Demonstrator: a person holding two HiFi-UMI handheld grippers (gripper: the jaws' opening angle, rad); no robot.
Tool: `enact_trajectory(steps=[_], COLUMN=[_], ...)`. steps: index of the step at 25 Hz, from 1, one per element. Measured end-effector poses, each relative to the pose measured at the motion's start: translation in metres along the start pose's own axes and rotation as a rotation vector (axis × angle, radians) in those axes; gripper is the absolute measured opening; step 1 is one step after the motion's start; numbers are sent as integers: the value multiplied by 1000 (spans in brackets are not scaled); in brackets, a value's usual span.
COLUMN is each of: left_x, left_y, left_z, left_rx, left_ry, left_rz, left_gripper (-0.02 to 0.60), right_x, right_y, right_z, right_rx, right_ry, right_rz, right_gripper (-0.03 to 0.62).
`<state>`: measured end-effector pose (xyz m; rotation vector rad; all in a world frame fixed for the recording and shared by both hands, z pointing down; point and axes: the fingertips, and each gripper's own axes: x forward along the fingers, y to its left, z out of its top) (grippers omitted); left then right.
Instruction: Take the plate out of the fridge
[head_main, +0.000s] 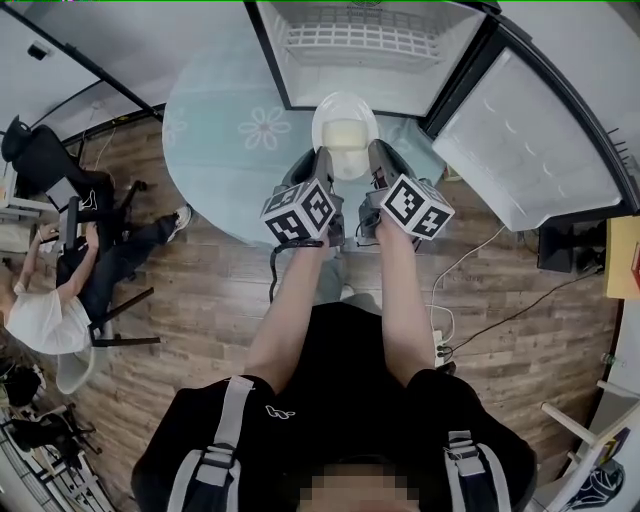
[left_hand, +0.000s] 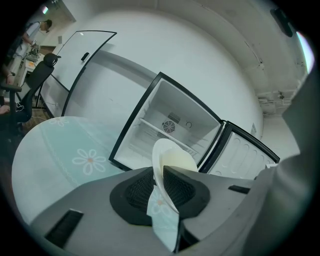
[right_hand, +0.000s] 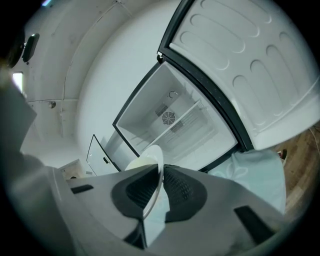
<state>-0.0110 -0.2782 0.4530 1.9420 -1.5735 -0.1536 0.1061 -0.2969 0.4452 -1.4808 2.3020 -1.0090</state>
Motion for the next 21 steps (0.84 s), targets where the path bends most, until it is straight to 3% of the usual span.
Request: enact_trajectory(steps=[21], left_x=[-7], left_y=[-31], left_z=[16], left_rx=[30], left_ry=[-32], left_rz=[-26], left_gripper=[66], right_x=[-18], right_y=[7], right_z=[26], right_rx=[26], right_ry=[-62], right_rz=[39], right_gripper=[35])
